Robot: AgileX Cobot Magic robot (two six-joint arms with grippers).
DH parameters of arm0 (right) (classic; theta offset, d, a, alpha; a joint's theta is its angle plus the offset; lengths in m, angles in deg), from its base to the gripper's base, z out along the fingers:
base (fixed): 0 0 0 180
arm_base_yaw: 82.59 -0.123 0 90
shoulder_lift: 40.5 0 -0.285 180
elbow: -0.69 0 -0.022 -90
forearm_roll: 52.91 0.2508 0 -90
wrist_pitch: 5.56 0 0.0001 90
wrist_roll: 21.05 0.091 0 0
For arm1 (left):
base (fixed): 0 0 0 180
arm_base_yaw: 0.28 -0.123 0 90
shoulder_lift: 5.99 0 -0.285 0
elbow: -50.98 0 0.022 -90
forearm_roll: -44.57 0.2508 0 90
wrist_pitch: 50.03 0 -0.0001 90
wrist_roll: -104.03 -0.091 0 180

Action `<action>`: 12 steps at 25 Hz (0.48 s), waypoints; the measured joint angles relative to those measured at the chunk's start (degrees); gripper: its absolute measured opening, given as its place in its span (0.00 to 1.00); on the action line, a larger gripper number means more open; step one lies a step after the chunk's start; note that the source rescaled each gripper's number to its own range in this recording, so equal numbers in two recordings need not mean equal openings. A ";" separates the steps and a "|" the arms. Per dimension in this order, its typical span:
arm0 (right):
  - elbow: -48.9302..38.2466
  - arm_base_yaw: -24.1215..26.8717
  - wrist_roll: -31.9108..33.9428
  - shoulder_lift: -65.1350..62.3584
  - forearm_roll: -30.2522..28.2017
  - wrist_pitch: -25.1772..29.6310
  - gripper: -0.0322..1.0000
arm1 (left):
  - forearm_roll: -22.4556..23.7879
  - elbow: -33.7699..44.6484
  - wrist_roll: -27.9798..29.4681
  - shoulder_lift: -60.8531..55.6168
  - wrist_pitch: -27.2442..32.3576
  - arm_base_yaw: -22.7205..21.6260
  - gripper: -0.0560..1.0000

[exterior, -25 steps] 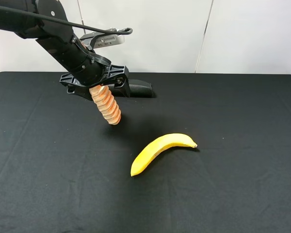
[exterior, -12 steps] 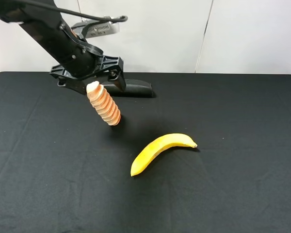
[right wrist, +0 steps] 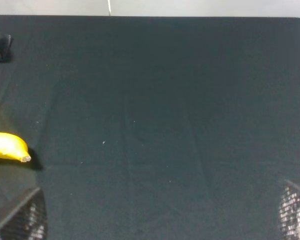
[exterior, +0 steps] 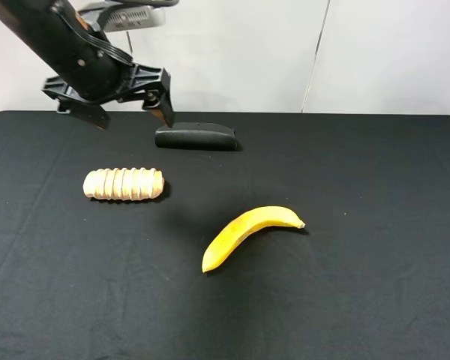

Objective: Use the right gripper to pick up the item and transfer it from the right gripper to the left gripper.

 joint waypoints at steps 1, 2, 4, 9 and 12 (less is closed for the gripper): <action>0.00 0.00 0.00 0.00 0.00 0.00 1.00 | 0.54 0.00 0.38 -0.46 1.18 0.00 1.00; 0.00 0.00 0.00 0.00 0.00 0.00 1.00 | 1.24 0.00 0.64 -1.06 2.40 0.00 1.00; 0.00 0.00 0.00 0.00 0.00 0.00 1.00 | 2.95 0.00 1.03 -2.48 4.46 0.00 1.00; 0.00 0.00 0.00 0.00 0.00 0.00 1.00 | 6.49 0.00 2.59 -6.27 9.62 0.00 1.00; 0.00 0.00 0.00 0.00 0.00 0.00 1.00 | 8.05 0.00 2.87 -9.12 12.67 0.00 1.00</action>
